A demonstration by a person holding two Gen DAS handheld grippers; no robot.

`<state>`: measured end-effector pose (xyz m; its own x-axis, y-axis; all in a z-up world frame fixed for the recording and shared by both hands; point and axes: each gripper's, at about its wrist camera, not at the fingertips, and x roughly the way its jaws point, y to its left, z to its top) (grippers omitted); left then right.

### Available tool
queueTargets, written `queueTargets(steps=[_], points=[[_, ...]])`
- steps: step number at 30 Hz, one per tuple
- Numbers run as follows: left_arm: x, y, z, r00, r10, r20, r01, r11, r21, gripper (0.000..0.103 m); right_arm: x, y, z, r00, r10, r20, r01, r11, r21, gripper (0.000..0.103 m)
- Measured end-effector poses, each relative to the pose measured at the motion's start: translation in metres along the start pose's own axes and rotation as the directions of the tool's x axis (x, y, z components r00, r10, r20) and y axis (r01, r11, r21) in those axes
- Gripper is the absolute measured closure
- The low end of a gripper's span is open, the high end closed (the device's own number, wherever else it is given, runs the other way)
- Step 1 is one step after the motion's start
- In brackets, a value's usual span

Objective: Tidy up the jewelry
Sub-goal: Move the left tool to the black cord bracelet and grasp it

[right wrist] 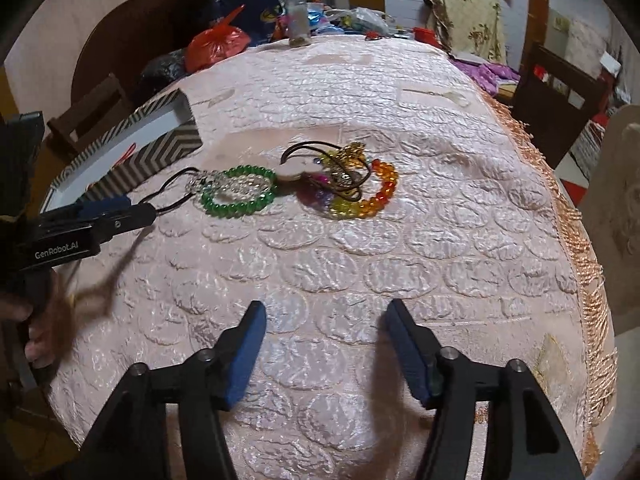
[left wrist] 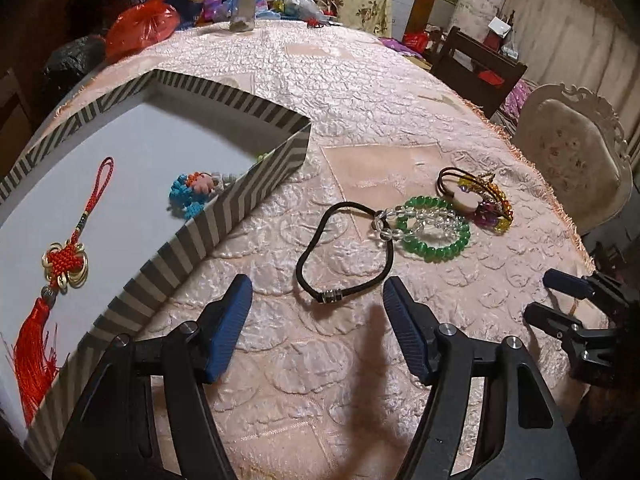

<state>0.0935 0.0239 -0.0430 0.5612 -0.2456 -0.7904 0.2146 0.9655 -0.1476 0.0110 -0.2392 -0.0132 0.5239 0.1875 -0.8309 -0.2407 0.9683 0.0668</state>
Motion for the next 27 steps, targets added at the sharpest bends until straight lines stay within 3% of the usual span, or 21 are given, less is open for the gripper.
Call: queueTargets(steps=[1,3,5,8,14,16,18,27], points=[[0.000,-0.002,-0.001,1.000,0.015,0.006,-0.015,1.000,0.014,0.047,0.000,0.001,0.000,1.000,-0.003,0.000,0.003,1.000,-0.004,0.040],[-0.001,0.000,-0.002,0.999,0.028,0.017,-0.028,1.000,0.012,0.074,0.000,0.001,0.000,1.000,-0.004,-0.001,0.004,1.000,-0.003,0.040],[-0.001,0.008,-0.001,1.000,0.013,0.017,-0.013,1.000,-0.018,0.089,0.000,0.000,0.001,1.000,0.001,-0.001,-0.001,1.000,0.007,0.040],[-0.001,0.012,-0.001,1.000,-0.007,0.022,0.007,0.999,-0.031,0.095,0.000,0.000,0.001,1.000,0.004,-0.002,-0.004,1.000,0.009,0.040],[-0.006,0.008,-0.004,0.999,-0.011,0.031,0.012,1.000,-0.019,0.094,0.000,0.000,0.000,1.000,0.000,-0.002,0.000,1.000,0.007,0.040],[-0.005,0.010,-0.001,0.999,-0.018,0.029,0.019,0.998,-0.054,0.085,0.000,0.001,0.001,1.000,-0.004,-0.002,0.004,1.000,0.004,0.040],[-0.006,0.012,0.002,0.999,-0.022,0.036,0.025,0.996,-0.083,0.064,0.000,0.001,0.001,1.000,-0.006,-0.001,0.006,1.000,0.002,0.039],[0.007,0.004,0.013,0.999,0.040,0.016,-0.037,0.989,-0.144,0.061,0.000,0.001,0.000,1.000,0.004,-0.001,-0.004,1.000,0.011,0.038]])
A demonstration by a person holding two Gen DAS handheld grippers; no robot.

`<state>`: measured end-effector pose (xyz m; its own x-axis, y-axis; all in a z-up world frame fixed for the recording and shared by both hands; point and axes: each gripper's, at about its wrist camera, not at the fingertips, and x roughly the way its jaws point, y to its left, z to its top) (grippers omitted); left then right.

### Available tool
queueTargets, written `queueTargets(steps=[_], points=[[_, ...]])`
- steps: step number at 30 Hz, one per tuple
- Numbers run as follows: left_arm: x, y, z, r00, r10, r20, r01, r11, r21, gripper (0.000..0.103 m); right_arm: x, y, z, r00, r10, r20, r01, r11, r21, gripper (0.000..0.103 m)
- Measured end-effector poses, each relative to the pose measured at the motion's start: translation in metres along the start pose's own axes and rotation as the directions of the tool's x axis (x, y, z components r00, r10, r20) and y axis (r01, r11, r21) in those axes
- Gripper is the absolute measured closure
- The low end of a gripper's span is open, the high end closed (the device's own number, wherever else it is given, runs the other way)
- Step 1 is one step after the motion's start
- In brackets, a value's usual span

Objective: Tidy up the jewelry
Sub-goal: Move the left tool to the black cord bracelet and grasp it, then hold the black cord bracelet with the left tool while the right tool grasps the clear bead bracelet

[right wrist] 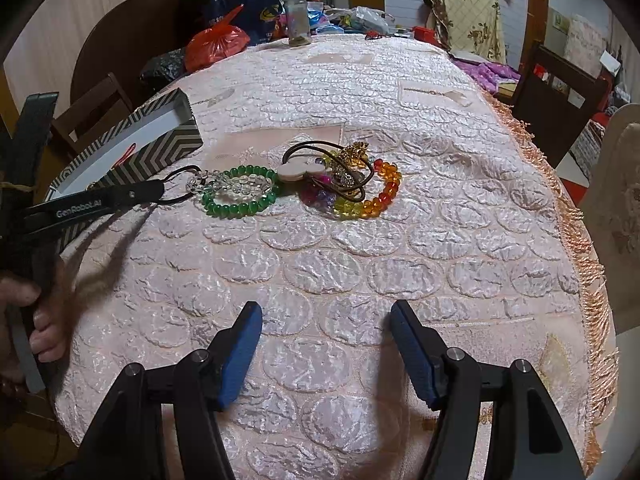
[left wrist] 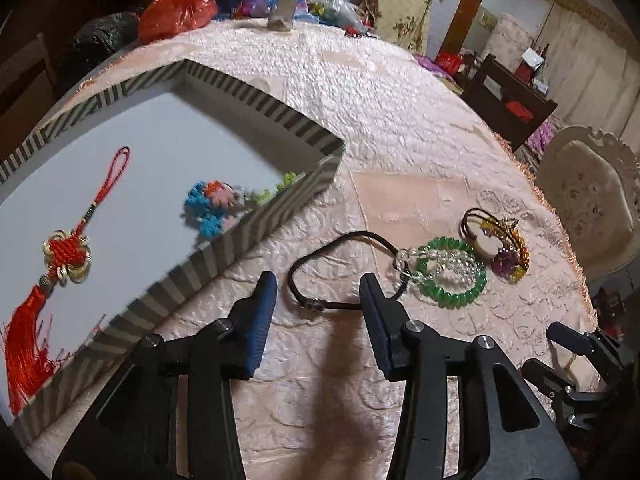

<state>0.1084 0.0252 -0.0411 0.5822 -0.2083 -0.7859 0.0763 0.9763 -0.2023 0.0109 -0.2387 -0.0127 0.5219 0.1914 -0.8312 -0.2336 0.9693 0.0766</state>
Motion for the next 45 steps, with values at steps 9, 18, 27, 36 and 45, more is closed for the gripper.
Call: queueTargets(steps=[9,18,27,36,45], points=[[-0.006,0.007,-0.012,0.999,0.000,0.032,0.000,1.000,0.028,0.091,-0.001,-0.003,0.000,1.000,0.016,0.000,-0.016,1.000,0.022,0.039],[-0.043,0.002,-0.026,0.994,-0.019,0.112,0.009,0.996,0.086,0.091,-0.013,-0.029,0.008,0.998,0.028,0.058,-0.037,0.986,0.163,0.039],[-0.029,0.019,-0.036,0.998,0.001,0.056,-0.003,1.000,0.023,0.091,-0.006,-0.037,0.025,0.994,0.070,0.079,-0.083,0.981,0.174,0.066],[-0.026,0.017,-0.035,0.999,0.000,0.044,-0.001,1.000,0.009,0.091,0.012,0.019,0.056,0.972,0.199,0.126,-0.198,0.980,-0.019,0.066],[-0.026,0.017,-0.037,0.999,0.004,0.043,-0.004,1.000,0.012,0.091,0.041,0.059,0.078,0.969,0.218,0.116,-0.196,0.965,-0.177,0.067]])
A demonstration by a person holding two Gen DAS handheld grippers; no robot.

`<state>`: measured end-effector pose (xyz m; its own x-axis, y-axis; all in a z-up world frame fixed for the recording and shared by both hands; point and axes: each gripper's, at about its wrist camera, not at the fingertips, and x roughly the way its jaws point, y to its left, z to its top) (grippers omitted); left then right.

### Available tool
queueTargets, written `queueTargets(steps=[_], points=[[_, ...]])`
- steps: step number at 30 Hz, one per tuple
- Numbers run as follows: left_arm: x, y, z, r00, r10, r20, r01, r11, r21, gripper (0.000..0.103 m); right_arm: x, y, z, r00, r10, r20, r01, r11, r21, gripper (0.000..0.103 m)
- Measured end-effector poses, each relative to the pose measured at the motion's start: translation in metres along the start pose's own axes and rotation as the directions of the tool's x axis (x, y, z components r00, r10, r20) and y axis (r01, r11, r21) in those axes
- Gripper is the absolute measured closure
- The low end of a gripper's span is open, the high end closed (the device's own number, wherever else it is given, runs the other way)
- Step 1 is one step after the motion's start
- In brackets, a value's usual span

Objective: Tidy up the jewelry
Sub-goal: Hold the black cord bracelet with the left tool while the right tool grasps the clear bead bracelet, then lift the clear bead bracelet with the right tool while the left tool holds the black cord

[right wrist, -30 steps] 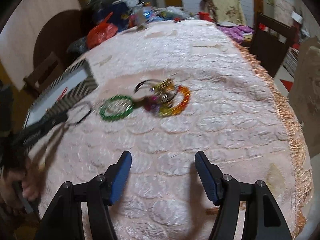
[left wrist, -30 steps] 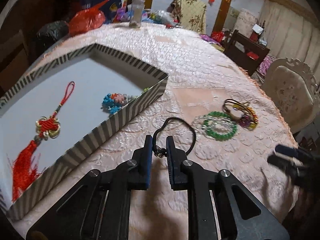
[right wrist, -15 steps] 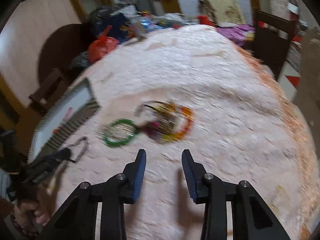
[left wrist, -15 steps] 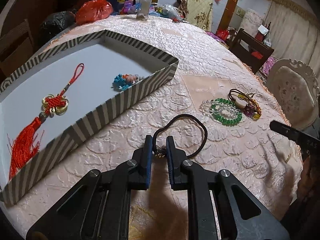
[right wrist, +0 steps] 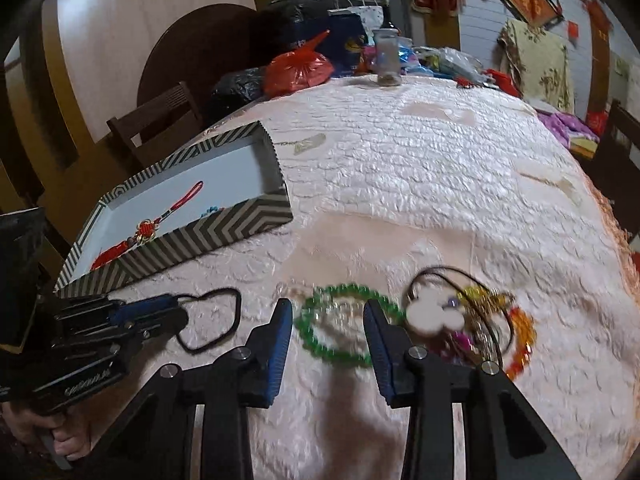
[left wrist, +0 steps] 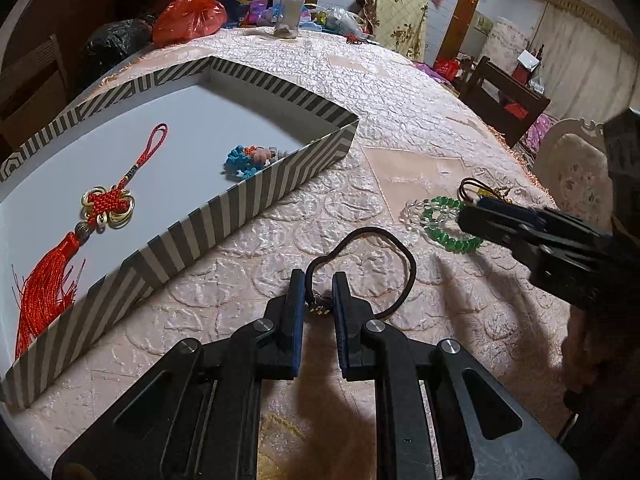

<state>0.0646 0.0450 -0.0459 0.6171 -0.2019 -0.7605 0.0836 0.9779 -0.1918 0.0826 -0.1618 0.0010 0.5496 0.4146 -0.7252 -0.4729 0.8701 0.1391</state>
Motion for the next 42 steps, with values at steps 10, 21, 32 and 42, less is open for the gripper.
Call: queueTargets(steps=[10,21,32,42], points=[[0.001,0.001,0.000,1.000,0.006,0.000,-0.006,1.000,0.004,0.091,0.020,-0.006,-0.005,0.997,-0.010,-0.075,0.008,1.000,-0.028,0.096],[0.002,0.000,-0.001,1.000,0.013,-0.001,-0.013,1.000,0.008,0.091,0.019,0.000,-0.007,0.995,-0.037,-0.096,0.033,0.998,-0.044,0.096],[0.000,0.003,-0.001,1.000,-0.009,0.004,0.009,1.000,-0.016,0.091,-0.003,0.007,-0.006,0.998,-0.046,-0.042,0.044,0.998,-0.048,0.096],[-0.008,-0.013,-0.002,1.000,-0.003,0.030,0.002,0.999,0.053,0.091,-0.072,-0.017,-0.031,0.997,-0.079,-0.009,0.079,0.981,0.177,0.096]])
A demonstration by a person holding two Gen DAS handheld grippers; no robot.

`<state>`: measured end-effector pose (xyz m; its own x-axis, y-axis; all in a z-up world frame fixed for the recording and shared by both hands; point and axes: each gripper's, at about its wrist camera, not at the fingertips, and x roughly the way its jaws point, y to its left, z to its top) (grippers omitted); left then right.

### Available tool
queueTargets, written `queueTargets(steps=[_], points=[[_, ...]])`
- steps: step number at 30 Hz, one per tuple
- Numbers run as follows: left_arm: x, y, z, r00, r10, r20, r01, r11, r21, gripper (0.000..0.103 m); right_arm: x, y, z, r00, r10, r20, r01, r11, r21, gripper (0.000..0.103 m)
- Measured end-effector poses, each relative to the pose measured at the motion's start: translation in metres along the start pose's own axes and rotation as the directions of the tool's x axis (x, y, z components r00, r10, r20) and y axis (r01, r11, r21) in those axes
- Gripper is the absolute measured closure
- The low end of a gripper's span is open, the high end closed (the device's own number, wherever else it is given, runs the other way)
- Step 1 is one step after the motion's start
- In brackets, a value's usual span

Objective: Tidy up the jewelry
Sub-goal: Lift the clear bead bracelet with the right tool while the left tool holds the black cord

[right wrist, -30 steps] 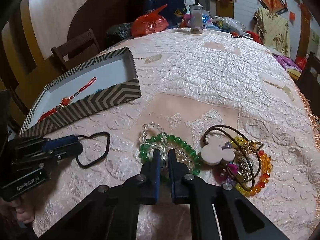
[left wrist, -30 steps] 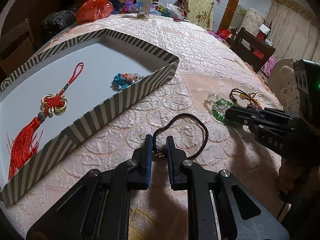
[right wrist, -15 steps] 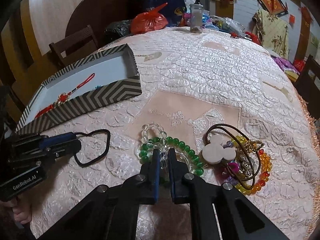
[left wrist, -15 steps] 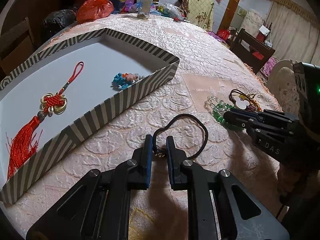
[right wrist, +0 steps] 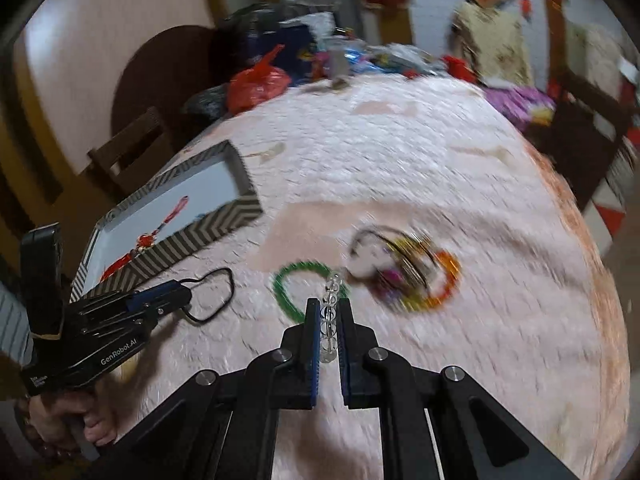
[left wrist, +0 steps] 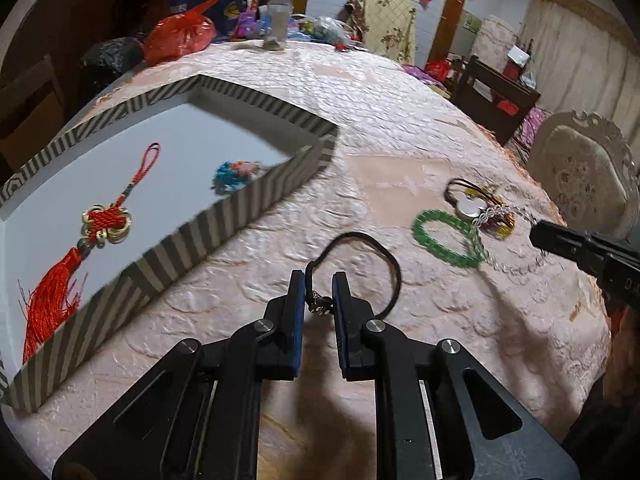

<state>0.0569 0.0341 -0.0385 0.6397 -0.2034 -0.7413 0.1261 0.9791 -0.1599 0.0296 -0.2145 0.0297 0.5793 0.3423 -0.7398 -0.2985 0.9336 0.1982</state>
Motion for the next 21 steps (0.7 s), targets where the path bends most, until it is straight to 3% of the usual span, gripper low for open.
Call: queueTargets(steps=[11,21], points=[[-0.030,-0.043,-0.001,0.990,-0.135,-0.043,0.136,0.990,0.041,0.091,-0.032,0.001,-0.042,0.999,0.006,-0.036,0.000,0.988,0.156,0.096],[-0.057,-0.044,0.007,0.988,-0.157,-0.002,0.157,0.987,0.047,0.091,-0.057,0.017,-0.041,1.000,-0.008,0.002,0.008,0.989,0.146,0.096]])
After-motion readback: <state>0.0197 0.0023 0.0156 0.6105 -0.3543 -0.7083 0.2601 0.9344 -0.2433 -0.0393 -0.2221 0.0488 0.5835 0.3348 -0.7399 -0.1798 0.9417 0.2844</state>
